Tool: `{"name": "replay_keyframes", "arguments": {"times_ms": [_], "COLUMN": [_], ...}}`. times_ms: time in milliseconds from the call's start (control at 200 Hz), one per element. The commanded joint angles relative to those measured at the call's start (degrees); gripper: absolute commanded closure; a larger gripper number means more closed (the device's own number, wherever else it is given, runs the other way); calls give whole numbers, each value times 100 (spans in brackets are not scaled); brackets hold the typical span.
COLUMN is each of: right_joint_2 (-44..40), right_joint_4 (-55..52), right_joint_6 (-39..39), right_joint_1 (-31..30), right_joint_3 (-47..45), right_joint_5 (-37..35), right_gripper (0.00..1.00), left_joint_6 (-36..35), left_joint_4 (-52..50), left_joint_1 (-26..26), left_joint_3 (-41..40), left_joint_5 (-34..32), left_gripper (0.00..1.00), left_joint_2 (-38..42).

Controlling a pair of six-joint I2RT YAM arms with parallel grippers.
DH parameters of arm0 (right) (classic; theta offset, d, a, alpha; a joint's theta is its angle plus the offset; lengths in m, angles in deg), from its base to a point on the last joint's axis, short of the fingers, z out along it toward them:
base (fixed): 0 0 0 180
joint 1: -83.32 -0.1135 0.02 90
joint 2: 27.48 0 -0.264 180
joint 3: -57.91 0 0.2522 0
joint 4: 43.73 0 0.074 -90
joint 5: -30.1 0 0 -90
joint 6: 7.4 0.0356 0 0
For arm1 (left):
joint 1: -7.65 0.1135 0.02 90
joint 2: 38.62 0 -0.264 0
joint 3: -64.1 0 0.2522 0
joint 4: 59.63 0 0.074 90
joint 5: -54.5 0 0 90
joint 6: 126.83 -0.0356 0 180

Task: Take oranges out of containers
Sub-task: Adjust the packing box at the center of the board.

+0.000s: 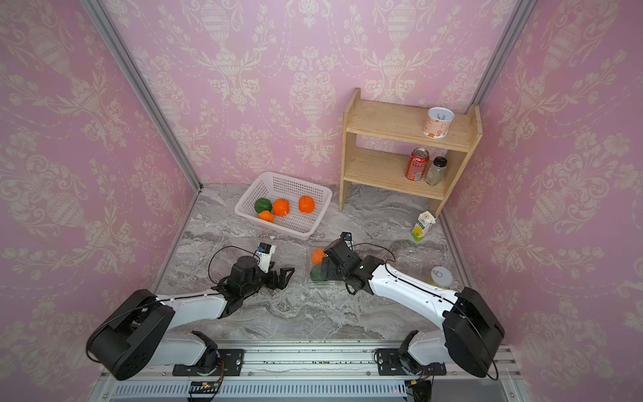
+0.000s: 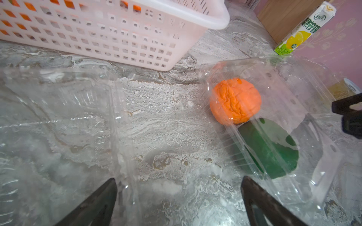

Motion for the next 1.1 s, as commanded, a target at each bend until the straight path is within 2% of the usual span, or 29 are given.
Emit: {"name": "replay_keyframes", "arguments": {"times_ms": [0,185,355,425,520,625,931,1016,1096], "right_joint_2": [153,202,96,81,117,177,477,547,608], "right_joint_4": [51,2,56,123,190,254,281,358,509], "right_joint_6": [-7,-240,-302,-291,-258,-259,-255,-264,-233], "right_joint_1": [131,362,491,523,571,596,637,638,637], "right_joint_3": [-18,99,42,-3,-14,21,174,170,116], "right_joint_5": [264,561,578,600,658,692,744,752,782], "right_gripper": [7,7,8,8,8,9,10,10,10], "left_joint_6": [-13,-69,226,325,402,390,582,613,553], "left_joint_4": [-398,-1399,-1883,-1898,-1968,-1924,-975,-501,-608], "left_joint_1": [-32,-59,-76,-76,-85,-85,-85,-81,-85], "left_joint_3": [167,483,829,962,1081,1136,878,705,703], "left_joint_5": [-14,-368,118,405,499,625,1203,1541,1507], "left_gripper": [1,2,24,24,29,42,43,43,43], "left_joint_2": [384,1035,980,853,635,329,-162,-213,-222]}}
